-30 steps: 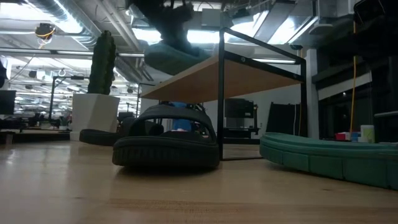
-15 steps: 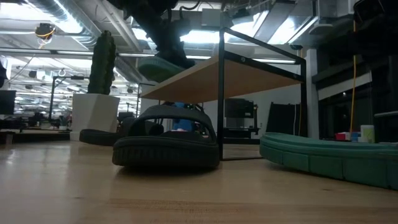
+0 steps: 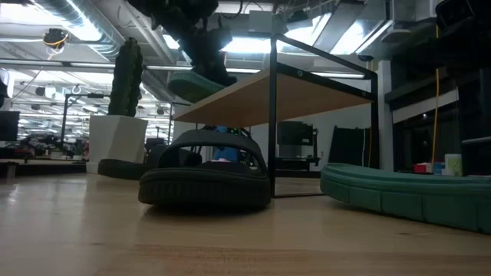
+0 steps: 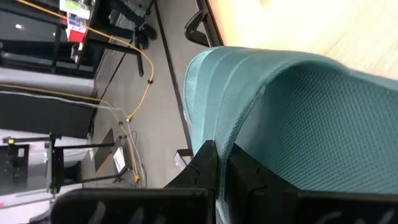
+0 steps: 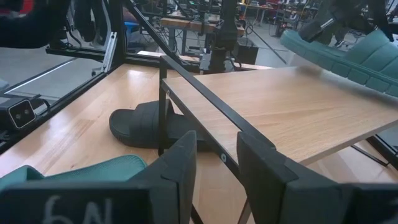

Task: Pick and place slides into the shelf
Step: Put the left green slipper onto the shelf

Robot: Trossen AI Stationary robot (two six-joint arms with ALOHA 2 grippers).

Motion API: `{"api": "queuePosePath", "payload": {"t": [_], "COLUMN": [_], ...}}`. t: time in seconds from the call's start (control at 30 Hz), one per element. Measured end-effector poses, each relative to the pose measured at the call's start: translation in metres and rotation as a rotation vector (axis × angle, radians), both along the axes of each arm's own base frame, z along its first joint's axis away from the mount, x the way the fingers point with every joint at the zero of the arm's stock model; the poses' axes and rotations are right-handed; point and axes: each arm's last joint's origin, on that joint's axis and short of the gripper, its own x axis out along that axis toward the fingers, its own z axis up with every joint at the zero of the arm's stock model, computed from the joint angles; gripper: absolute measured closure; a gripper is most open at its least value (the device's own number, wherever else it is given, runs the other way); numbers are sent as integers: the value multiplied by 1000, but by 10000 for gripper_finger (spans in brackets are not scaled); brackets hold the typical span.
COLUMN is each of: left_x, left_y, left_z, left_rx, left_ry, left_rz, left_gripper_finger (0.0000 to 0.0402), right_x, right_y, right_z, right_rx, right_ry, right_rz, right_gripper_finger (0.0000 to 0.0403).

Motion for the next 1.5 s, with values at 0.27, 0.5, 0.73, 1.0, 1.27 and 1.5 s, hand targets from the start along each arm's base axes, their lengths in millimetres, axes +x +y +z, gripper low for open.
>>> {"api": "queuePosePath", "payload": {"t": [0.27, 0.5, 0.73, 1.0, 1.27, 1.5], "left_x": [-11, -17, -21, -25, -27, -27], "left_y": [21, 32, 37, 41, 40, 39], "left_z": [1, -1, -1, -3, -14, -15], "left_rx": [-24, -28, -42, -36, -55, -63], "left_ry": [-33, -27, -38, -31, -5, -9], "left_rz": [-52, -71, -98, -95, -95, -87], "left_gripper_finger": [399, 399, 399, 399, 381, 382], "right_x": [0, 0, 0, 0, 1, 1], "right_y": [0, 0, 0, 0, 0, 0], "right_z": [2, 2, 5, 5, 7, 9], "right_rx": [4, 3, -16, -20, -17, -11], "right_ry": [-24, -25, -51, -55, -71, -90], "right_rz": [1, 0, 3, 3, 3, 3], "right_gripper_finger": [286, 286, 286, 286, 286, 286]}}
